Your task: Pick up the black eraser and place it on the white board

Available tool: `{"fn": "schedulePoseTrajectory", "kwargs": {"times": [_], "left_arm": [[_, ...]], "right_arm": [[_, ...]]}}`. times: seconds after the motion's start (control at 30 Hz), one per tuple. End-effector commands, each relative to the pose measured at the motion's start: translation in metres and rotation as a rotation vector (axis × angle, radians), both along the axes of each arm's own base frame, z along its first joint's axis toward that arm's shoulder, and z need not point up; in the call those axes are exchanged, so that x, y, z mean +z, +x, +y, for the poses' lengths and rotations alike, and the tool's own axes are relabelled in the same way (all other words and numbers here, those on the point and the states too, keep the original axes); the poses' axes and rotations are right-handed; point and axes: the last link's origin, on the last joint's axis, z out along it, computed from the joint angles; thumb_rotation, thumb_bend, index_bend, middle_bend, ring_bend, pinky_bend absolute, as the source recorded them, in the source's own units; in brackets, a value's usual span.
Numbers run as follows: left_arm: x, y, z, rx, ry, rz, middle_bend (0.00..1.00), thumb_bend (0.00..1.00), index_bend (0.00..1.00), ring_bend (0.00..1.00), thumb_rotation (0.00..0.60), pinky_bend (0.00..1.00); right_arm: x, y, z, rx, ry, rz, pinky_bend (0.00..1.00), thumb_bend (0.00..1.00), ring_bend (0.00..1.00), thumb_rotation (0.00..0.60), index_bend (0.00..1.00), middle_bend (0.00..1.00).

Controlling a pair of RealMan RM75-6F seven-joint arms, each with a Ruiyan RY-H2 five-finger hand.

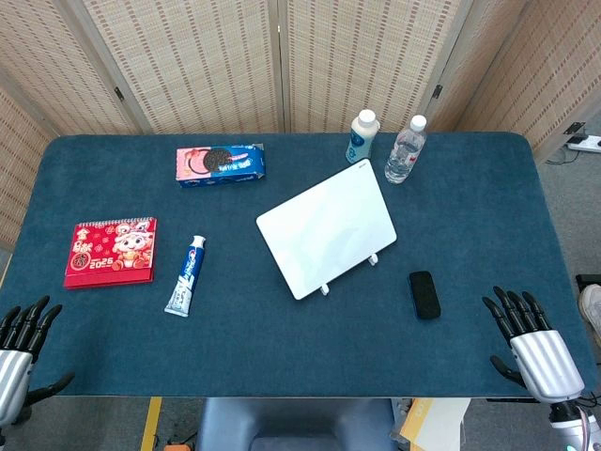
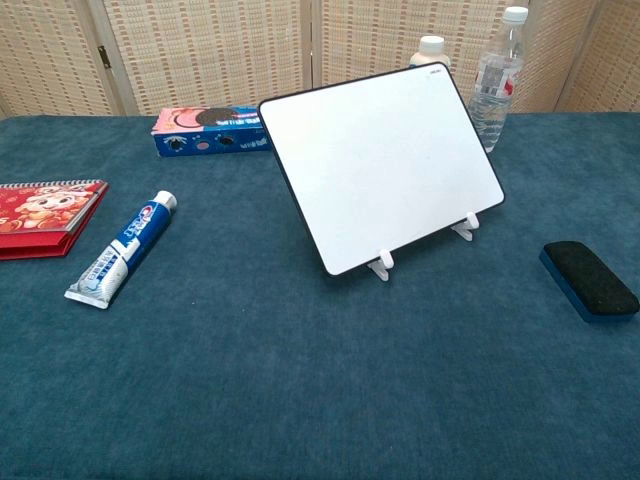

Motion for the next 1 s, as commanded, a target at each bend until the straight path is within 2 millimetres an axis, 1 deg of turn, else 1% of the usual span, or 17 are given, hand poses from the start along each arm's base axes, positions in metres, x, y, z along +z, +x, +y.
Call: {"fn": "schedulePoseTrajectory", "kwargs": {"times": [0.03, 0.17, 0.23, 0.33, 0.4, 0.47, 0.63, 0.73, 1.0], "left_arm": [[0.0, 0.0, 0.0, 0.0, 0.001, 0.001, 0.03, 0.07, 0.0, 0.1, 0.6, 0.09], [-0.001, 0.0, -0.001, 0.0, 0.0, 0.003, 0.03, 0.07, 0.0, 0.1, 0.6, 0.09], [-0.002, 0.001, -0.001, -0.003, -0.003, 0.002, 0.03, 0.07, 0.0, 0.1, 0.6, 0.09], [0.0, -0.001, 0.0, 0.006, 0.001, 0.001, 0.03, 0.07, 0.0, 0.1, 0.6, 0.09], [0.001, -0.001, 0.001, 0.012, 0.006, -0.003, 0.03, 0.07, 0.0, 0.1, 0.6, 0.09], [0.003, -0.002, 0.002, 0.016, 0.016, -0.005, 0.03, 0.07, 0.0, 0.1, 0.6, 0.09], [0.002, -0.001, 0.001, 0.021, 0.021, -0.003, 0.03, 0.07, 0.0, 0.1, 0.6, 0.09], [0.0, -0.001, 0.0, 0.02, 0.015, -0.001, 0.03, 0.07, 0.0, 0.1, 0.6, 0.09], [-0.001, 0.0, 0.0, 0.018, 0.011, -0.002, 0.03, 0.07, 0.0, 0.1, 0.6, 0.09]], "right_arm": [[0.0, 0.0, 0.0, 0.0, 0.002, 0.001, 0.0, 0.24, 0.0, 0.6, 0.0, 0.0], [-0.001, -0.001, -0.001, 0.005, 0.009, 0.008, 0.0, 0.24, 0.0, 0.6, 0.0, 0.0], [-0.005, -0.002, -0.006, 0.02, 0.026, 0.02, 0.0, 0.24, 0.0, 0.6, 0.0, 0.0], [-0.013, -0.003, -0.02, 0.086, 0.056, 0.032, 0.0, 0.24, 0.0, 0.6, 0.0, 0.0], [-0.016, -0.006, -0.031, 0.145, 0.053, 0.07, 0.0, 0.24, 0.0, 0.6, 0.0, 0.0], [-0.016, -0.01, -0.042, 0.209, 0.034, 0.127, 0.0, 0.24, 0.0, 0.6, 0.0, 0.0], [-0.016, -0.015, -0.061, 0.287, -0.015, 0.204, 0.0, 0.24, 0.0, 0.6, 0.0, 0.0], [-0.026, -0.021, -0.071, 0.314, -0.016, 0.271, 0.0, 0.24, 0.0, 0.6, 0.0, 0.0], [-0.063, -0.03, -0.095, 0.302, 0.058, 0.327, 0.0, 0.24, 0.0, 0.6, 0.0, 0.0]]}}
